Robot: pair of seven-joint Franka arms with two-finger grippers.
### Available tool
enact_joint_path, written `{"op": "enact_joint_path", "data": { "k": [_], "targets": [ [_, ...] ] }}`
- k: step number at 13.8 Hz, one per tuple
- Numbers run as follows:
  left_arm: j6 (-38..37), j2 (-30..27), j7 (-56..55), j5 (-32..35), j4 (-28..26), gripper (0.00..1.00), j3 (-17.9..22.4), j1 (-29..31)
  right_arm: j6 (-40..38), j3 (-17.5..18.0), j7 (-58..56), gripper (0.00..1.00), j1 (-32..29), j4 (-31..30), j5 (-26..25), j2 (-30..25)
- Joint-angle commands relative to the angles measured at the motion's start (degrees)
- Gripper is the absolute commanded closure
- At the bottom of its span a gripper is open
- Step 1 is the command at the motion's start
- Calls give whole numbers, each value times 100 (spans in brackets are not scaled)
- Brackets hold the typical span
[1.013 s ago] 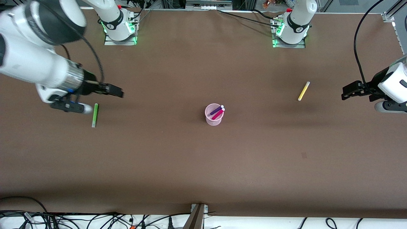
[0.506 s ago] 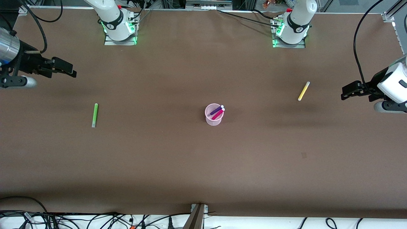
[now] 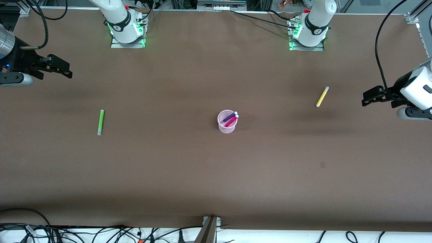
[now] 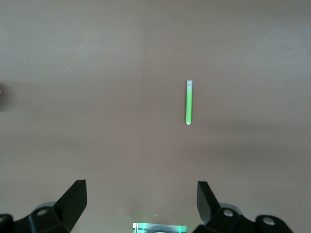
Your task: Organize pens into pink holder with both arms
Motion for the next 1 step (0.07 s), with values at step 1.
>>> {"op": "enact_joint_path", "data": {
  "k": [1],
  "targets": [
    [-62, 19, -37, 150, 73, 0, -28, -39, -44, -4, -100, 0, 15, 121, -123, 47]
  ]
}}
